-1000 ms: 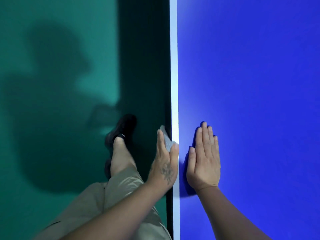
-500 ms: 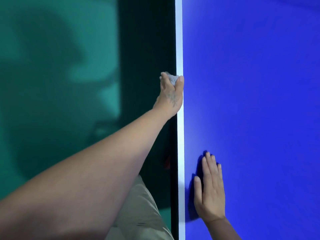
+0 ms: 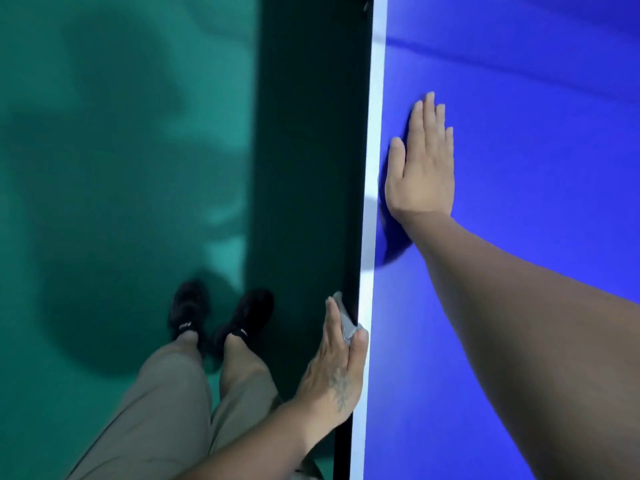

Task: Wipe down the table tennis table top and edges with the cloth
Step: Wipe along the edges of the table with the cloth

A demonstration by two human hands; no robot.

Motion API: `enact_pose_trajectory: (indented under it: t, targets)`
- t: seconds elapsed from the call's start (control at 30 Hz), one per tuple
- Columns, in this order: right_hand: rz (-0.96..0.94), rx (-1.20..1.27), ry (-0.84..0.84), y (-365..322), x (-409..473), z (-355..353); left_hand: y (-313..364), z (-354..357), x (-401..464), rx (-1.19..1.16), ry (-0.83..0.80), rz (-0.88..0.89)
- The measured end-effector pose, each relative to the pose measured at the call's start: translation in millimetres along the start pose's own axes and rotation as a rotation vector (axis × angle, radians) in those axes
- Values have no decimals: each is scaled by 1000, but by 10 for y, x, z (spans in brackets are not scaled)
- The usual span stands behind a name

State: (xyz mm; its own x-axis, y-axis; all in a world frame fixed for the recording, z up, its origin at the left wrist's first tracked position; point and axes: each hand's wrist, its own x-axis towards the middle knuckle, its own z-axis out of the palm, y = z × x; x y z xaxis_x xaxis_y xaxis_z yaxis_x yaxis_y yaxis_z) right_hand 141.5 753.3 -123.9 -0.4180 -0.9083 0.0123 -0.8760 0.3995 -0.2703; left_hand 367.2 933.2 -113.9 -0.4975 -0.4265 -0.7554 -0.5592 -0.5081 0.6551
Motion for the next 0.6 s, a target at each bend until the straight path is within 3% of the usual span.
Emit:
enact_pose_trajectory:
  t: [0.37, 0.47, 0.6]
  targets:
    - [19, 1, 12, 16, 24, -25, 1733, -949, 1710, -103, 221, 83]
    - [27, 3, 8, 37, 50, -27, 1810, -970, 1734, -122, 222, 114]
    - [34, -16, -3, 27, 54, -32, 1403, -736, 1284, -144, 194, 87]
